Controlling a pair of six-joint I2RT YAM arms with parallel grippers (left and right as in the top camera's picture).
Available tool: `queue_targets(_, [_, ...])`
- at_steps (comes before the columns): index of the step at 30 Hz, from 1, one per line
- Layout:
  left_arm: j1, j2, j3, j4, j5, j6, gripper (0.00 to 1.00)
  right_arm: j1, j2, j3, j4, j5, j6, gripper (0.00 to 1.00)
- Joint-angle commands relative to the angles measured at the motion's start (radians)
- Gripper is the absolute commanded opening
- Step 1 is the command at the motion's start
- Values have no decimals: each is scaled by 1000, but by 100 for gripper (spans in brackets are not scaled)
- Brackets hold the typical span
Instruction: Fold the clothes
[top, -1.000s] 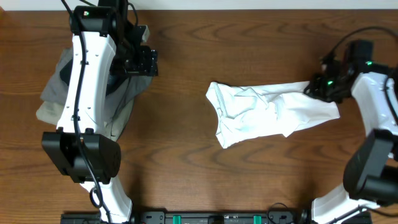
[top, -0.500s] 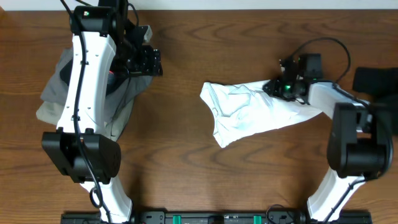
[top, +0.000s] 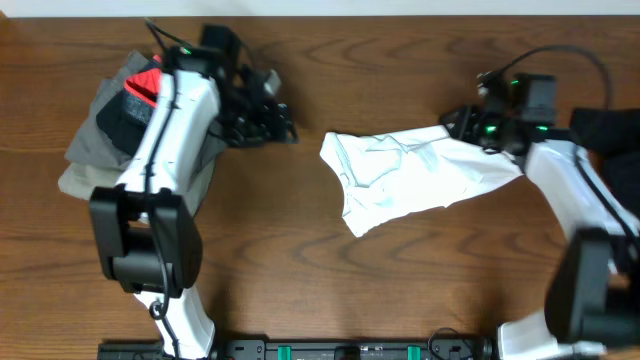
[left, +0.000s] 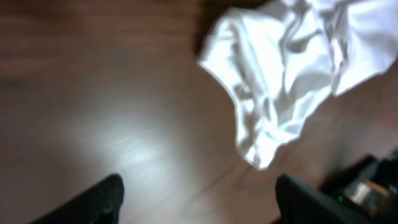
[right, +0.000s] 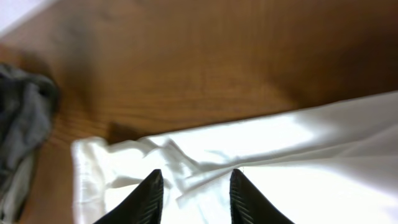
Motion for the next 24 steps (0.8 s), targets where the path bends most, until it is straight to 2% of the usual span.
queue_targets(1, [-61,-6,-132,98,108,-114,83,-33,-90,4,-69,52,-55,37])
queue_targets(8, [-196,-2,-373,451,108,-434,99,-62,-150,4,-172,136,-90,37])
queue_targets(13, [-254,19,-464,685,96,-641,98,-61,-149,4,-172,136,-90,36])
queue_targets(18, [-292,96,-470,769,105,-724,98,-61,-149,4,-173,136,-90,36])
queue_targets(21, [-310,146,-470,817,167,-737,100,-61,-149,4,-172,136,-90,36])
queue_targets(24, [-322,169,-469,838,190,-736,89,-61,-149,4,-172,137,-90,36])
